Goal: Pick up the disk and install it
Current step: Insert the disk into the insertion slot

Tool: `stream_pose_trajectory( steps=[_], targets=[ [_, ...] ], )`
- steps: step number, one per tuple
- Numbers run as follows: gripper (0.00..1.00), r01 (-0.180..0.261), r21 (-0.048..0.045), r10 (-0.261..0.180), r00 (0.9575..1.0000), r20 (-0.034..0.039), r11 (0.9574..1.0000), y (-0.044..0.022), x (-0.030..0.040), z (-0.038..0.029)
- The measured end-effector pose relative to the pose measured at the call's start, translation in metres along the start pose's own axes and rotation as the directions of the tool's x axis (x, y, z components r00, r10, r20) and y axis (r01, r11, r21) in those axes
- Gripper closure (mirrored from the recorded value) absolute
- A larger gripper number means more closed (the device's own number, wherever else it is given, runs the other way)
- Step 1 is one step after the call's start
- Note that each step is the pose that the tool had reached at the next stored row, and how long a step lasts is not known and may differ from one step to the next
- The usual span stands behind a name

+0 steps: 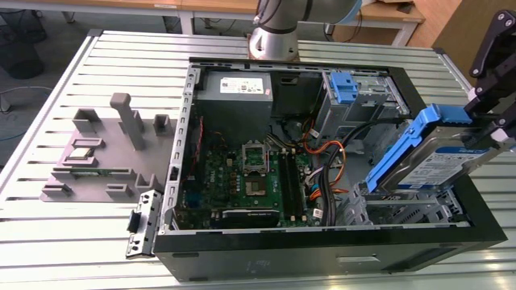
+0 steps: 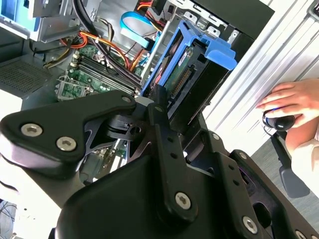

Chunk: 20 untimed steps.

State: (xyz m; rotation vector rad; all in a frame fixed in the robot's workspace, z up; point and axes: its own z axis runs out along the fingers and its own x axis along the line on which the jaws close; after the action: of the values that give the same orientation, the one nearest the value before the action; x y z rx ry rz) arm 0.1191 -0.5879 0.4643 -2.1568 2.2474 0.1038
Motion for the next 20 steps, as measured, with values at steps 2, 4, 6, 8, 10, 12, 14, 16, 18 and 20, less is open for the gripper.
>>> stream_pose_trajectory(
  steps=[2, 4, 6, 8, 10, 12, 14, 16, 18, 20],
  targets=[
    [0.65, 0.0, 0.0, 0.0, 1.0, 0.0001, 1.0, -0.0002, 0.0002, 0.0028],
    [0.65, 0.0, 0.0, 0.0, 1.0, 0.0, 1.0, -0.0003, 0.0004, 0.0059],
    [0.65, 0.0, 0.0, 0.0, 1.0, 0.0001, 1.0, -0.0004, 0.0005, 0.0071],
    [0.65, 0.0, 0.0, 0.0, 1.0, 0.0, 1.0, -0.0004, 0.0005, 0.0071],
    [0.65, 0.0, 0.0, 0.0, 1.0, 0.0, 1.0, -0.0004, 0.0005, 0.0072],
    [0.65, 0.005, -0.0003, -0.005, 1.0, 0.0, 1.0, -0.0004, 0.0005, 0.0076],
    [0.65, 0.017, -0.0011, -0.017, 0.9999, -0.0004, 0.9999, -0.0004, 0.0005, 0.0079],
    [0.65, 0.023, -0.0014, -0.023, 0.9997, -0.0014, 0.9997, -0.0002, 0.0001, 0.0085],
    [0.65, 0.026, -0.0017, -0.026, 0.9996, -0.004, 0.9997, 0.0003, -0.0005, 0.0094],
    [0.65, 0.027, -0.0017, -0.027, 0.9996, -0.0053, 0.9996, 0.0007, -0.0008, 0.0107]
  ],
)
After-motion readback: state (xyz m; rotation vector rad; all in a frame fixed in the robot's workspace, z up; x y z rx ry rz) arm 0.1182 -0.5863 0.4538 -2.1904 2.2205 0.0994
